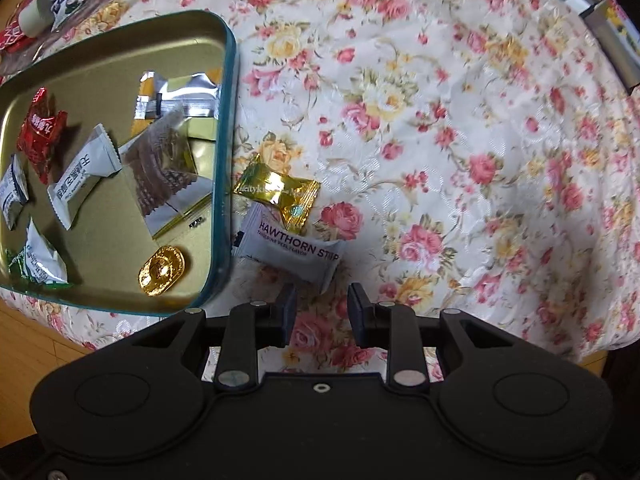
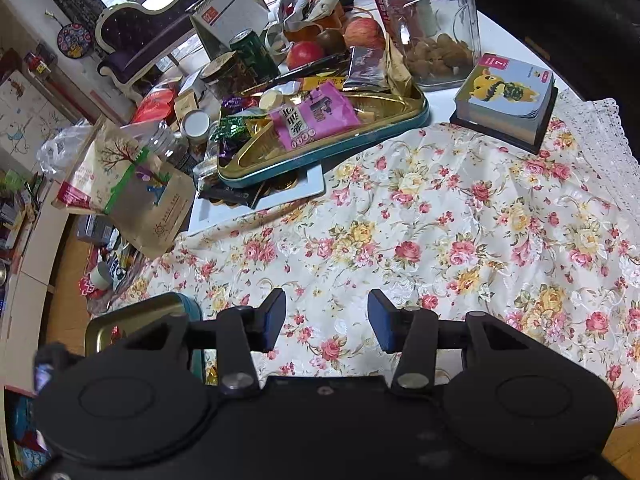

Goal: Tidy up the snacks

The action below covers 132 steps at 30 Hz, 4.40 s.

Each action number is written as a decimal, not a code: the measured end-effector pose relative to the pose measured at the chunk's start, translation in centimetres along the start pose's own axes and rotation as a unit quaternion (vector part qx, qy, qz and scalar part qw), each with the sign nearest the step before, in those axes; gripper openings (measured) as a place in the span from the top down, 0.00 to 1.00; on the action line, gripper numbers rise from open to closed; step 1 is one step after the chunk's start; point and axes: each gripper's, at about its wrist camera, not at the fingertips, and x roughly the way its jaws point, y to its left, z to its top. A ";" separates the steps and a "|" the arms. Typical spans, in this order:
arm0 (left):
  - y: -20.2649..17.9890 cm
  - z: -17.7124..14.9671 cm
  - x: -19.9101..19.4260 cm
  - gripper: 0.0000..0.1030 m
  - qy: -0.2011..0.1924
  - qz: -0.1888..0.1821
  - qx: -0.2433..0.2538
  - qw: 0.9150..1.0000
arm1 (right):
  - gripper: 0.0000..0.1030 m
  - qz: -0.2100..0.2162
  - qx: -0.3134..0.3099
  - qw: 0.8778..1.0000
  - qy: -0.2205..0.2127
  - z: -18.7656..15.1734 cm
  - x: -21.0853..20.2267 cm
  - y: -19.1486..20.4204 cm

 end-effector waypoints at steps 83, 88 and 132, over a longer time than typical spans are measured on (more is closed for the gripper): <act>-4.7 3.8 -8.4 0.52 -0.115 0.038 0.052 0.991 | 0.52 -0.003 0.051 0.997 0.053 -2.8 1.4 -2.0; -3.7 2.9 -7.8 0.52 -0.106 0.042 0.049 0.992 | 0.52 -0.014 0.029 0.995 0.094 -4.9 3.8 -0.9; -1.2 3.8 -7.1 0.52 -0.053 -0.026 0.041 0.997 | 0.57 -0.019 -0.308 0.946 0.095 -10.3 10.0 3.0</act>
